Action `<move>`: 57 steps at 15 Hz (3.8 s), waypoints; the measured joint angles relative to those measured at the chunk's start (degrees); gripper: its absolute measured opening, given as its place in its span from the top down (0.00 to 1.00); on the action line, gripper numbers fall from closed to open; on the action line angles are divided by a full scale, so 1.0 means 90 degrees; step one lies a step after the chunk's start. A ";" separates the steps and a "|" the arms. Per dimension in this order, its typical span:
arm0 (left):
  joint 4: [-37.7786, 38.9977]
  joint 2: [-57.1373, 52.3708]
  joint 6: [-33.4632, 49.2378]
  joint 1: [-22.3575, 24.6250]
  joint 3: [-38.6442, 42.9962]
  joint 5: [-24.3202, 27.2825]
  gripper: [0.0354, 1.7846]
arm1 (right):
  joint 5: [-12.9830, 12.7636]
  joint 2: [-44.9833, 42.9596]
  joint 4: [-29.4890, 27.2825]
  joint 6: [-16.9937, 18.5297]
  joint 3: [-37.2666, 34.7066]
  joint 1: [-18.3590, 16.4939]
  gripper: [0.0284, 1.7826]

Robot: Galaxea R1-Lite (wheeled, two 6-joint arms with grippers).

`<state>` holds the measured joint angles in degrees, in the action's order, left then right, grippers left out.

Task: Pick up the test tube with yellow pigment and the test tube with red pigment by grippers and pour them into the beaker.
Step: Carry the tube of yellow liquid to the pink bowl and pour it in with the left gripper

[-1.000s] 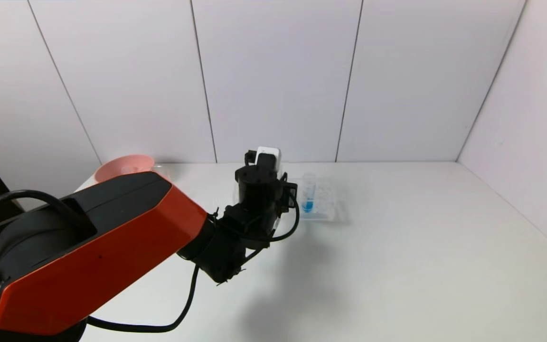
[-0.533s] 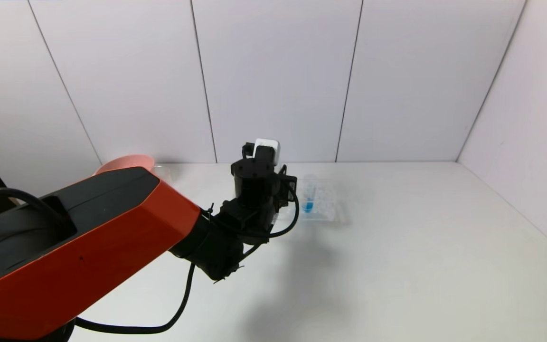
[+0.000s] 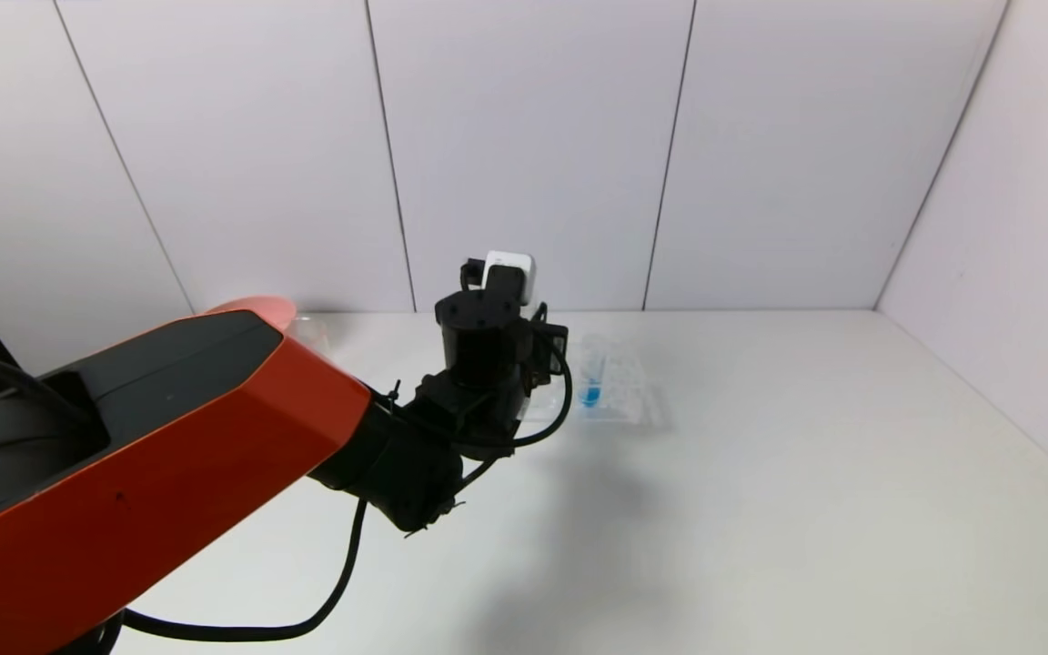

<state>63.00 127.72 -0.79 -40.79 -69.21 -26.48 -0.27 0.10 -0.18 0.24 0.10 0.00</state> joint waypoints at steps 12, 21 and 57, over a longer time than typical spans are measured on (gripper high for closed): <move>-0.0098 -0.1375 -0.0809 0.0192 0.0431 -0.0068 0.75 | 0.0000 0.0000 0.0000 0.0000 0.0000 0.0000 0.05; -0.0897 -0.2305 -0.0815 0.0876 0.0362 -0.0056 0.75 | 0.0000 0.0000 0.0000 0.0003 0.0000 0.0000 0.05; -0.2238 -0.2522 -0.0937 0.4991 0.0913 0.1834 0.75 | 0.0000 0.0000 0.0000 0.0000 0.0000 0.0000 0.05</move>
<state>42.86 105.02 -9.23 4.13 -60.99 -9.97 -0.27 0.10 -0.18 0.24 0.10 0.00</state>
